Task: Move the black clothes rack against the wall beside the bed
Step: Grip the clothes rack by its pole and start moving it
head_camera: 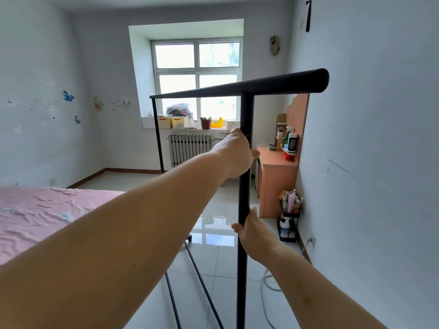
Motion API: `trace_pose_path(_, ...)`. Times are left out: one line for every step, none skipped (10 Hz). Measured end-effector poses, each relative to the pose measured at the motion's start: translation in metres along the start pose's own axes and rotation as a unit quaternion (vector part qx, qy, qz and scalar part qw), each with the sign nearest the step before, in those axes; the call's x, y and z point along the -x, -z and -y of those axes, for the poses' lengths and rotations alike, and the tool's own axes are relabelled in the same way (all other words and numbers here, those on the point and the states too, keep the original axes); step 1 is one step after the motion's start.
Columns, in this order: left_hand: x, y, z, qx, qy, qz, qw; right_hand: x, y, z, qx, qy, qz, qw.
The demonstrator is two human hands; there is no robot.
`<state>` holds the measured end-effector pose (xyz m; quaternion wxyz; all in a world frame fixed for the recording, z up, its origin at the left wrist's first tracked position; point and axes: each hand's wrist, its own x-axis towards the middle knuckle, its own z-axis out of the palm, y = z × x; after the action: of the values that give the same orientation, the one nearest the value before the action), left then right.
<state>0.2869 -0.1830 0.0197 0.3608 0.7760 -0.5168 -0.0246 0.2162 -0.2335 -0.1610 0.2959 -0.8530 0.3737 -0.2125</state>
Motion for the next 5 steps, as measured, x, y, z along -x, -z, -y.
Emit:
trace_pose_path(-0.022,0.000,0.012,-0.001,-0.005,0.005,1.000,-0.026,-0.001,0.010,0.006,-0.019,-0.007,1.000)
trace_pose_path(-0.051,0.001,0.030,-0.026,-0.009,0.003,1.000,-0.057,-0.017,0.012,0.024,-0.025,0.041,0.999)
trace_pose_path(-0.075,0.004,0.048,-0.051,-0.002,-0.015,0.999,-0.099,-0.029,0.010,0.025,-0.008,0.070,0.997)
trace_pose_path(-0.105,0.006,0.067,-0.063,0.016,-0.016,0.998,-0.140,-0.048,0.003,0.005,0.002,0.018,1.000)
trace_pose_path(-0.145,0.006,0.088,-0.054,0.039,-0.009,0.998,-0.191,-0.065,0.003,-0.025,0.005,0.045,0.999)
